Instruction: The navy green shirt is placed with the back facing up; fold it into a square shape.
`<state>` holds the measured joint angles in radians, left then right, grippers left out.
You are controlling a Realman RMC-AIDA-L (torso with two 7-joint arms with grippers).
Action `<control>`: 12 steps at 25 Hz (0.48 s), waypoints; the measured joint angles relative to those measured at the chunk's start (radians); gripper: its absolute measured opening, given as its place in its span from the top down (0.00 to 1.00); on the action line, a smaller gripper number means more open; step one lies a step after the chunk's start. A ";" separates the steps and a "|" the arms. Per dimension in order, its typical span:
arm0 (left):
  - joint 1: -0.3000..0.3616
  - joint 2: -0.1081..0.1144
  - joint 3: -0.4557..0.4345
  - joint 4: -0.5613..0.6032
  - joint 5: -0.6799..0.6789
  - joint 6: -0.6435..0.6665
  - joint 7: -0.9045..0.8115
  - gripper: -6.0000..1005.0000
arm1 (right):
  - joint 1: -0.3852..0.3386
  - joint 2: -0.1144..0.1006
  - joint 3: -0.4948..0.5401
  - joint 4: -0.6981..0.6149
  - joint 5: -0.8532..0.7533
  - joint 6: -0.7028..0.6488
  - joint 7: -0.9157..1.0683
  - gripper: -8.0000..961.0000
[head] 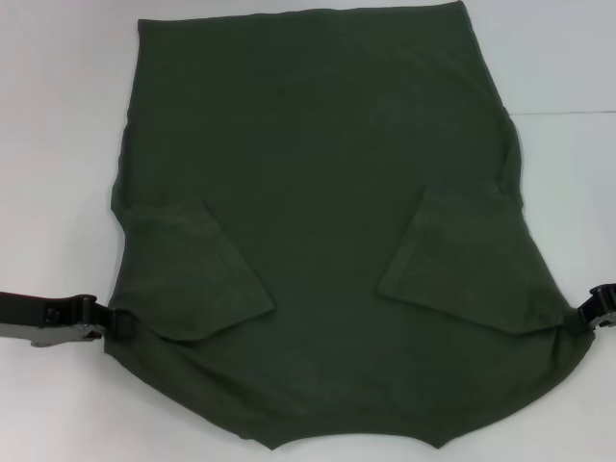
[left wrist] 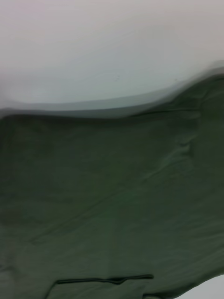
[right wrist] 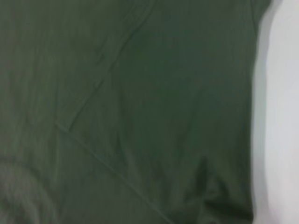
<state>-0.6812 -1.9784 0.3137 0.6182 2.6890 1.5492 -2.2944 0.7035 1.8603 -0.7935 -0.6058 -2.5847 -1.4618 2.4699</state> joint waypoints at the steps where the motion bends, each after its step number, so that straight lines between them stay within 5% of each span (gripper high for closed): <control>1: 0.000 0.000 0.000 0.000 0.000 0.000 0.000 0.95 | 0.000 -0.001 0.000 0.001 0.000 0.001 0.000 0.96; 12: -0.008 0.009 -0.001 0.006 0.000 0.041 0.026 0.95 | -0.006 -0.021 0.086 -0.006 0.006 -0.050 -0.068 0.96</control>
<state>-0.6895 -1.9699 0.3124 0.6239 2.6891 1.5900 -2.2686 0.6975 1.8395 -0.7077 -0.6121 -2.5786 -1.5122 2.4016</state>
